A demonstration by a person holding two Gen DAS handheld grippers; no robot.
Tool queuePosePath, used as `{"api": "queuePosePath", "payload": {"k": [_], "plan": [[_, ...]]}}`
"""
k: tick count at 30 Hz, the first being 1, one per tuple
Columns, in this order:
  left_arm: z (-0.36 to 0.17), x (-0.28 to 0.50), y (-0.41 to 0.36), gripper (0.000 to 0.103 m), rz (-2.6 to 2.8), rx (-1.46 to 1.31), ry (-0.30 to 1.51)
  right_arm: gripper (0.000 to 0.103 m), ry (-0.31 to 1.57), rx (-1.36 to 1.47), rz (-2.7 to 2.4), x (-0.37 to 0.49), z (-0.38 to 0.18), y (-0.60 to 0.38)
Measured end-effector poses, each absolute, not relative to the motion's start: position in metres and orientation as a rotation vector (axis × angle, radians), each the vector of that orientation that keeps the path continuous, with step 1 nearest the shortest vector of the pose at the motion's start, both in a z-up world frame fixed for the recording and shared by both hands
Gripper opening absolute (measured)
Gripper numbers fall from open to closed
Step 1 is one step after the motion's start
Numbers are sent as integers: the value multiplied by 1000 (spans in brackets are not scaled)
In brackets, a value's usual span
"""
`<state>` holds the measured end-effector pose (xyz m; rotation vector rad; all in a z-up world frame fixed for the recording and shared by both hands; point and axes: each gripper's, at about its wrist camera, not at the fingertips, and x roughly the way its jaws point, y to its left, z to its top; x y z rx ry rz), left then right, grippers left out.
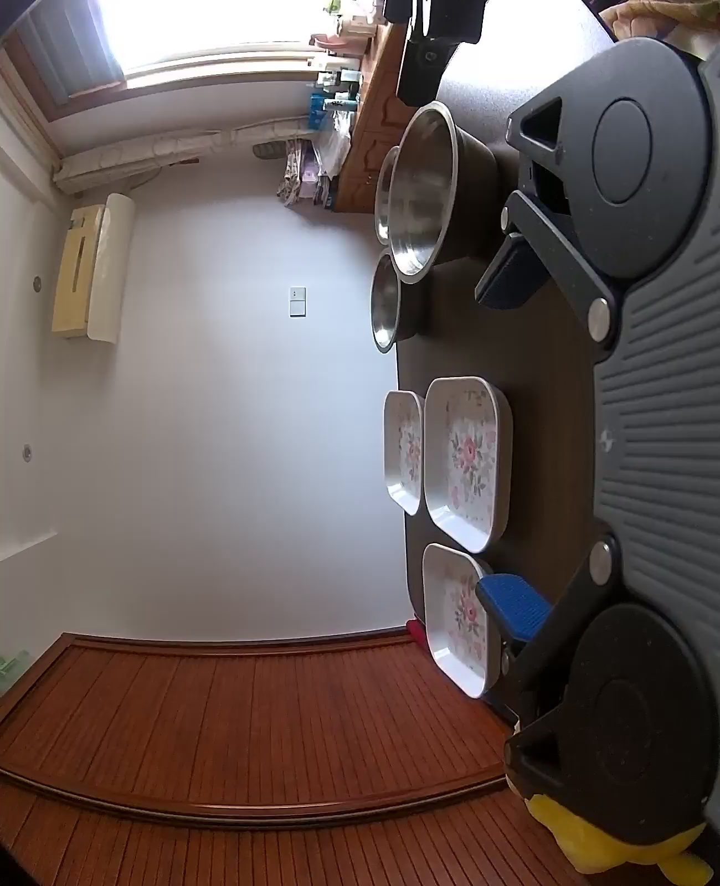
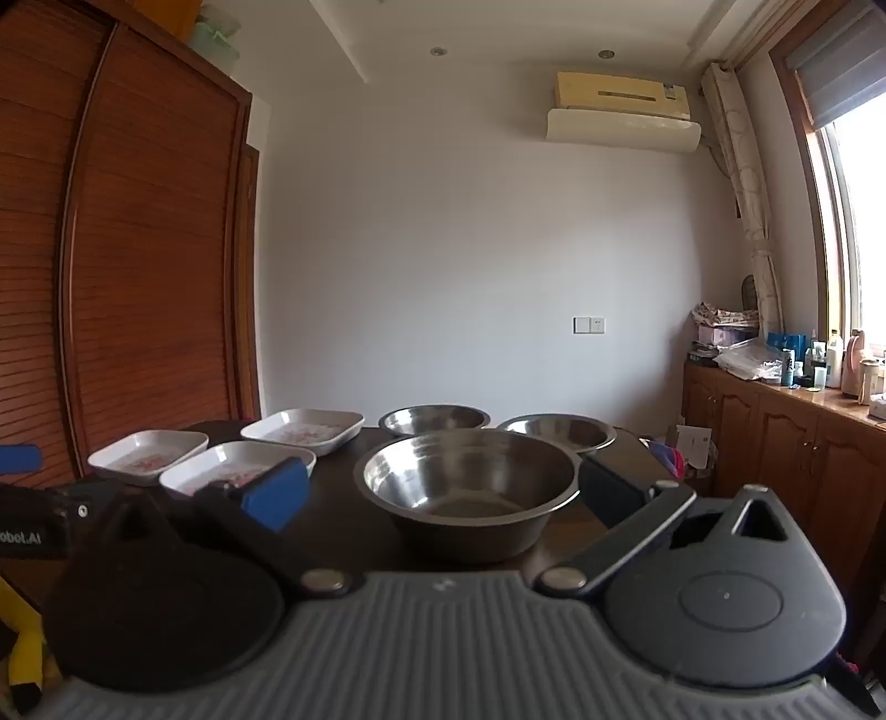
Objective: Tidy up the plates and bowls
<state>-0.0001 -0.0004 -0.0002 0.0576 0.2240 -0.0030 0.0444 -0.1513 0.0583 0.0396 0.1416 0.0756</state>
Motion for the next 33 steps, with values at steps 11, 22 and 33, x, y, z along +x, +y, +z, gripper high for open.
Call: {"api": "queuePosePath", "payload": {"k": [11, 22, 33], "plan": [[5, 2, -2, 103, -1, 48, 224, 103, 140, 34, 72, 46, 57, -151], [1, -2, -1, 103, -1, 47, 223, 103, 143, 37, 70, 43, 56, -154], [1, -1, -1, 103, 2, 52, 225, 103, 147, 43, 65, 43, 52, -159]]}}
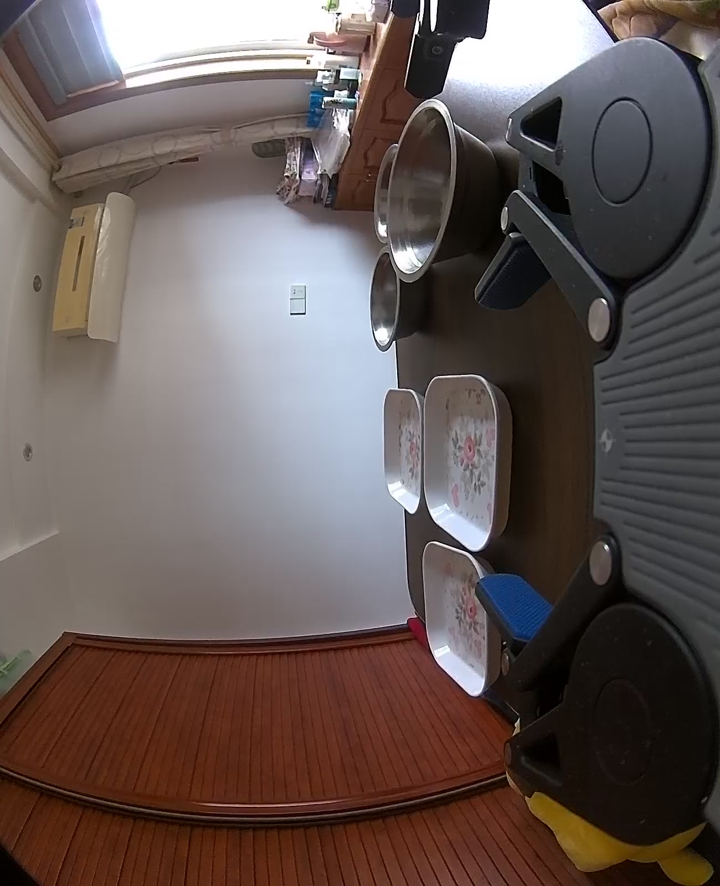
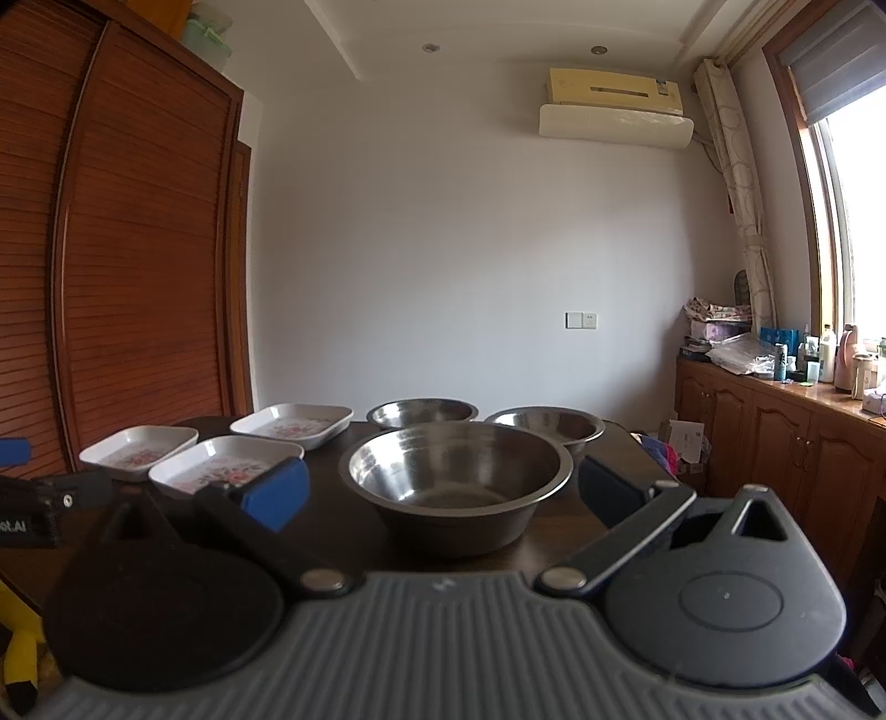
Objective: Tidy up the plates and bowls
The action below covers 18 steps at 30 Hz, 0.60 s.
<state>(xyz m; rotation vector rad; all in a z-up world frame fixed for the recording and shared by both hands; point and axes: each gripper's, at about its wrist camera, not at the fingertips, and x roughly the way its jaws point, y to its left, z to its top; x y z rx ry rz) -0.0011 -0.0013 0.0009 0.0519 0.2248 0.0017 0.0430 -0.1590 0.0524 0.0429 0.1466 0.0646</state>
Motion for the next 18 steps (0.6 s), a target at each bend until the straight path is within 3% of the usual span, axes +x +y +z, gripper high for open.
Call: {"api": "queuePosePath", "payload": {"k": [18], "plan": [[-1, 1, -1, 103, 2, 56, 231, 103, 145, 42, 66, 42, 53, -162]]}}
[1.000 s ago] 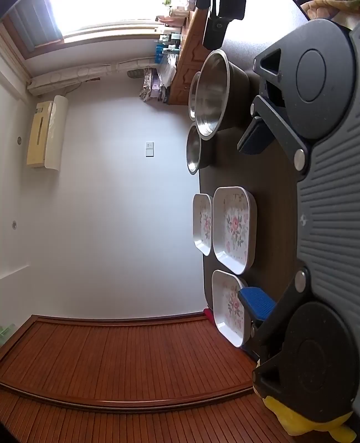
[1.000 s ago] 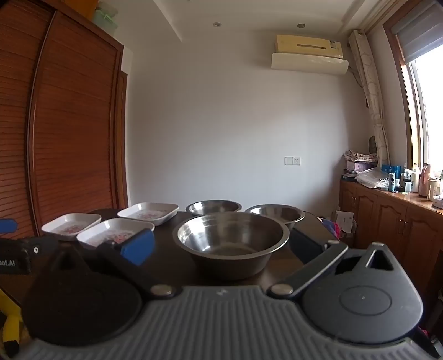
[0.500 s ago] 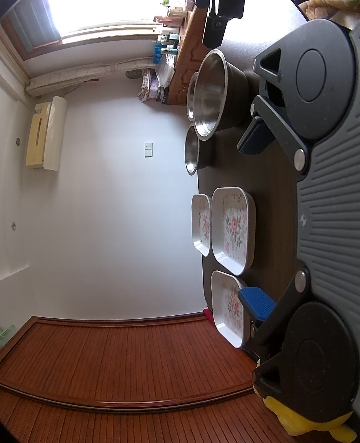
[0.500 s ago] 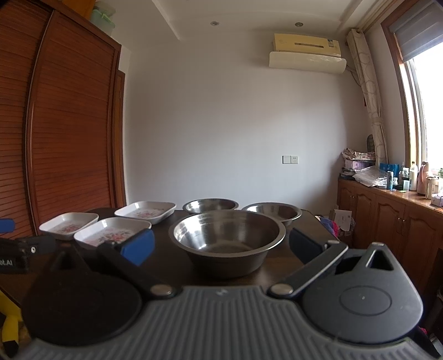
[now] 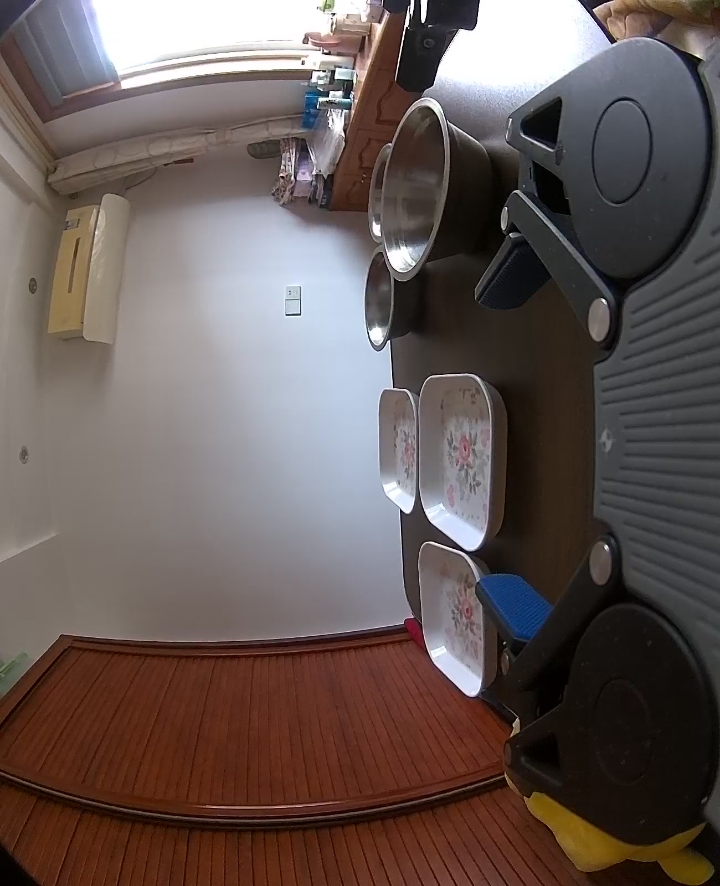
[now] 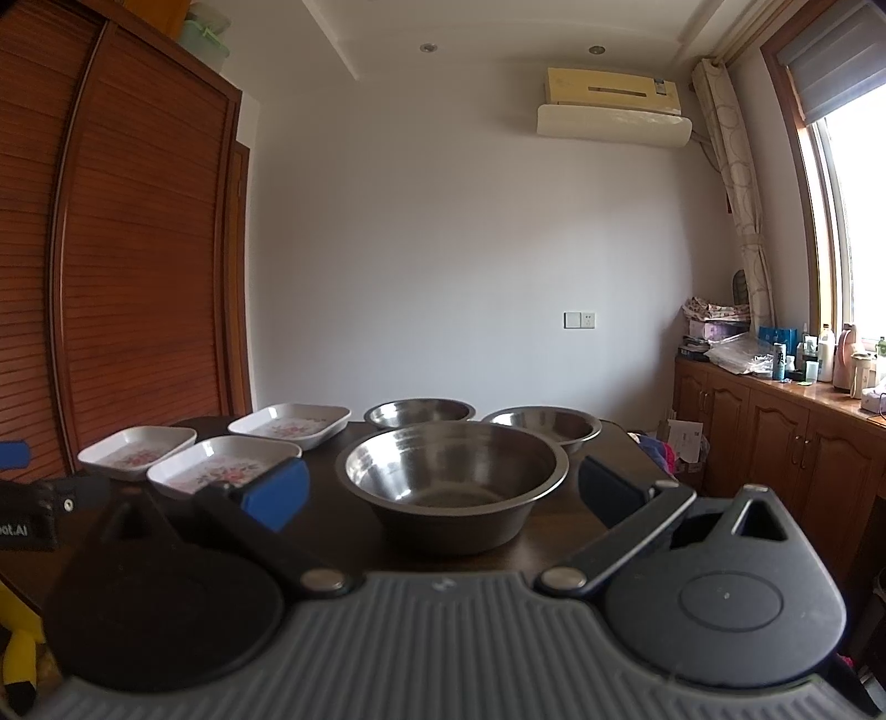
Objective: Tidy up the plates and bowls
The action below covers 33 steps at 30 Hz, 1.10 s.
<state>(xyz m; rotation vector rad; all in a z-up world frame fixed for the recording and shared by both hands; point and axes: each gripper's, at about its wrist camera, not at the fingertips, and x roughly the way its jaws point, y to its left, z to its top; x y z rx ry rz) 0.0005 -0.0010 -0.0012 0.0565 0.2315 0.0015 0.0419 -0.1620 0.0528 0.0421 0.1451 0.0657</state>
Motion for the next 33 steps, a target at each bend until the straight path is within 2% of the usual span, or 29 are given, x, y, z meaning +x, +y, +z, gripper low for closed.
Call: {"api": "queuePosePath", "payload": {"k": [33], "plan": [[-1, -1, 2, 103, 11, 53, 237, 103, 148, 43, 65, 42, 52, -162]]}}
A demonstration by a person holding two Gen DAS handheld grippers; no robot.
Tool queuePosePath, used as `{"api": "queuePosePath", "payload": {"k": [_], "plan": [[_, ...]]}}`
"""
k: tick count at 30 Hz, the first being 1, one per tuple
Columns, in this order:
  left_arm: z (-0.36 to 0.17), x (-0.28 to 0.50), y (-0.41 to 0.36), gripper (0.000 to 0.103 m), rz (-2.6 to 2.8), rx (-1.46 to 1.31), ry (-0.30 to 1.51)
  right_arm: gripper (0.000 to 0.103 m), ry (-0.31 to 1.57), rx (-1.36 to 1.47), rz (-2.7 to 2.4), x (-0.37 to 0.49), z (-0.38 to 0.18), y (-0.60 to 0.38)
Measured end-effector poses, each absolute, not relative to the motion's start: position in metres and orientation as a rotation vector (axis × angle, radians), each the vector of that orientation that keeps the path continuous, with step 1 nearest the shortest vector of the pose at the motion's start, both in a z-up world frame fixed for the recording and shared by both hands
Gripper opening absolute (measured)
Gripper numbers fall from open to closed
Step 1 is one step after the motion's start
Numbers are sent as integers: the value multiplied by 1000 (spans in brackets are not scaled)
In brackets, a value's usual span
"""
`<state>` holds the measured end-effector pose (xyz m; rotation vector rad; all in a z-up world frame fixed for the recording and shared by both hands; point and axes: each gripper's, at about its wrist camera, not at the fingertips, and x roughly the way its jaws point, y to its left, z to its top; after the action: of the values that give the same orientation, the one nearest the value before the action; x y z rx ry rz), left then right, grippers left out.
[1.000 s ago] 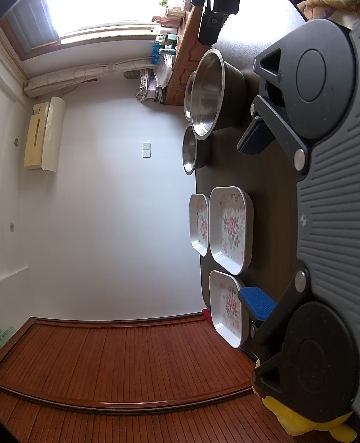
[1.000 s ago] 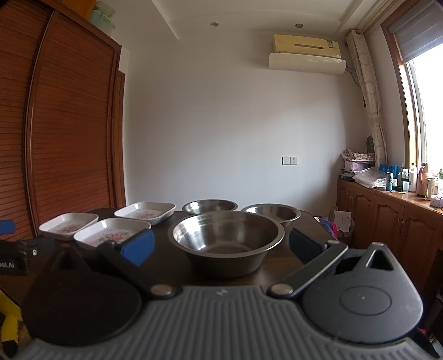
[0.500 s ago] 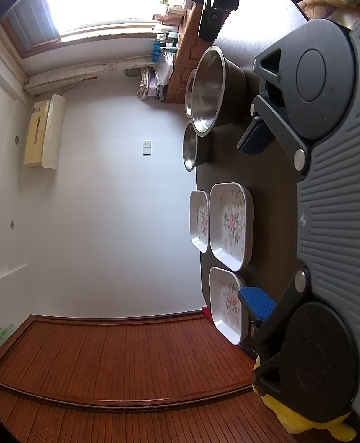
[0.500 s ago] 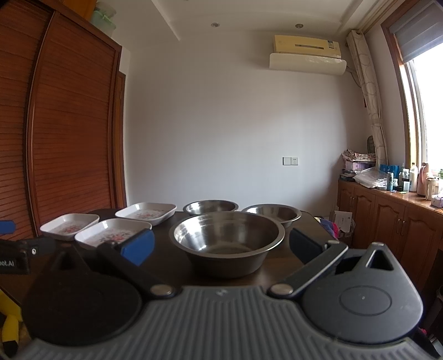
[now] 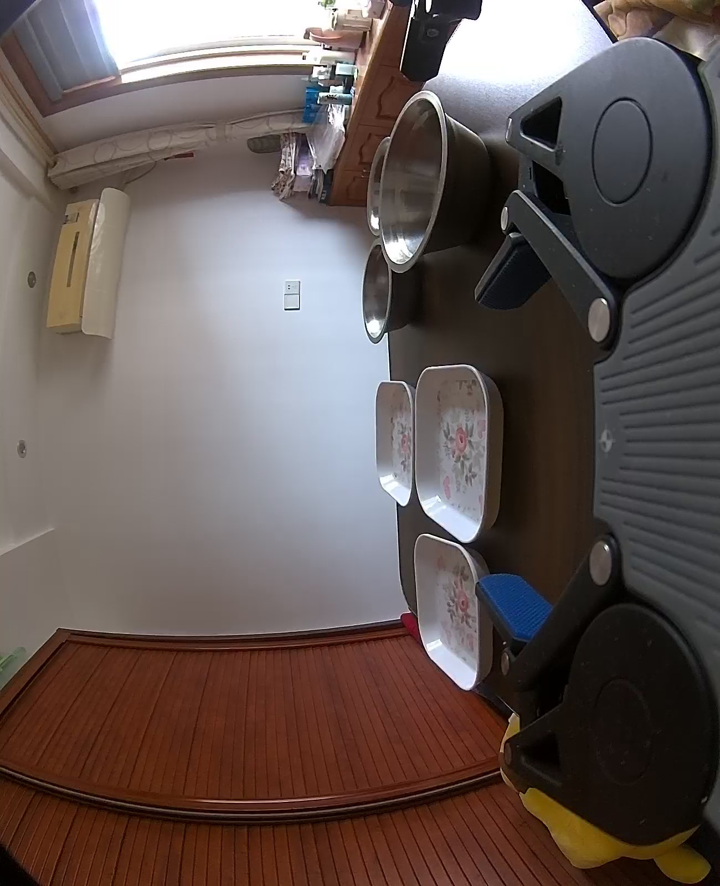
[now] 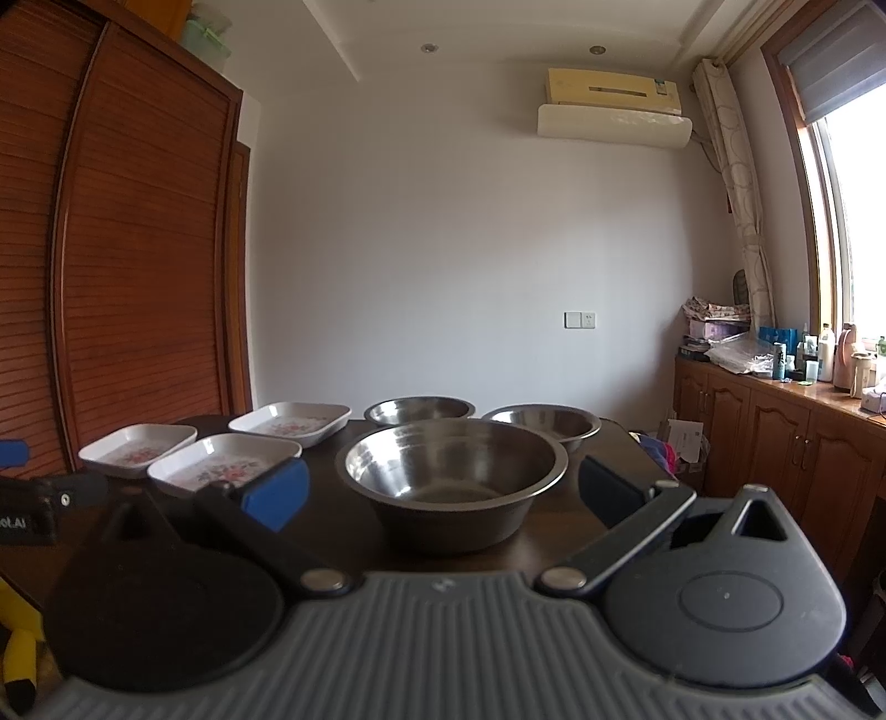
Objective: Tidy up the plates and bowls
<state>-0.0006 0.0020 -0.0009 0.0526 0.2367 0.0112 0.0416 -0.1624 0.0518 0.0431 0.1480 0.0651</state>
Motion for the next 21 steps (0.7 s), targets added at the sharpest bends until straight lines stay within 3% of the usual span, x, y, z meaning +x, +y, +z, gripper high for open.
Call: {"api": "queuePosePath", "payload": {"k": [21], "plan": [[-7, 5, 34, 103, 32, 45, 288, 103, 173, 28, 180, 58, 52, -141]]}}
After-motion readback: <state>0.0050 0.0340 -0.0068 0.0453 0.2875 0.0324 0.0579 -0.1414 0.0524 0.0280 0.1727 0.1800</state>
